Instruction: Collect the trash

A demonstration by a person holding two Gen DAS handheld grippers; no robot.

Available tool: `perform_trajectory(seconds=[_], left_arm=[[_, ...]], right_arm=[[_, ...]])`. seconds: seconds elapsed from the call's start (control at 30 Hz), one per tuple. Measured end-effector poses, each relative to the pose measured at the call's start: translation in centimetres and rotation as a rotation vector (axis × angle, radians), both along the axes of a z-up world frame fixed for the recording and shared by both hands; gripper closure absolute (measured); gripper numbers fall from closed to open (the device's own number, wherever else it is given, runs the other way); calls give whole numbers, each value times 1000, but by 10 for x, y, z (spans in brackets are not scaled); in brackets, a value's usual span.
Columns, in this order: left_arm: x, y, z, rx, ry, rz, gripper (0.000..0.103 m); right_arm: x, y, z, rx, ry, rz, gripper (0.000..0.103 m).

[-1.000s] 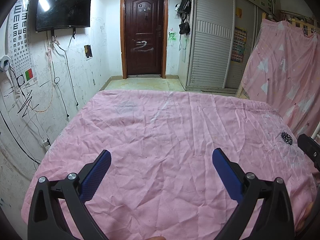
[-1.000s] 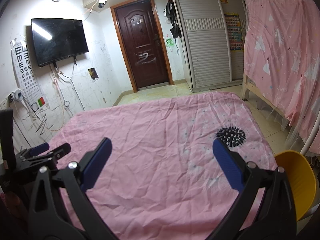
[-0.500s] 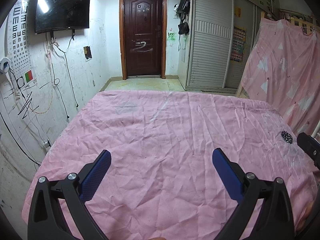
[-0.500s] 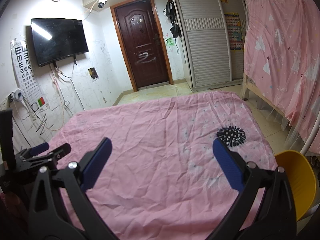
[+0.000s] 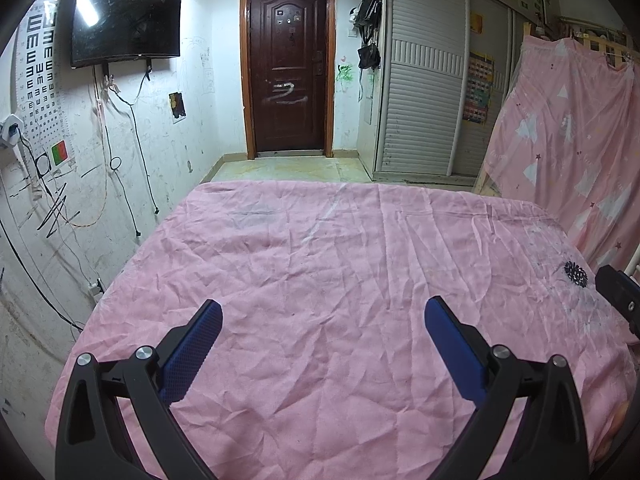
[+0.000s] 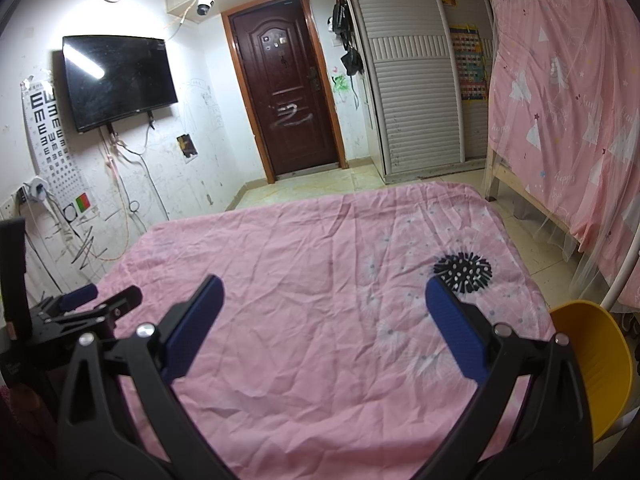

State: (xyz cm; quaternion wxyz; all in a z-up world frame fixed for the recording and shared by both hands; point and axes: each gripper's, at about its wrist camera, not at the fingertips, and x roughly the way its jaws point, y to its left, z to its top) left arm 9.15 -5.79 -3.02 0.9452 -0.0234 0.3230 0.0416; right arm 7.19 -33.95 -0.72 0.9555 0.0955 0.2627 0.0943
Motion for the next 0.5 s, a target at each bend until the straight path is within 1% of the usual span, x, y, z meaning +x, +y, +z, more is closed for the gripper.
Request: perform_trajectory(seconds=[0.5], left_arm=[[4, 6, 0, -11, 20, 13, 9]], right_arm=[[0, 0, 0, -1, 1, 0, 6]])
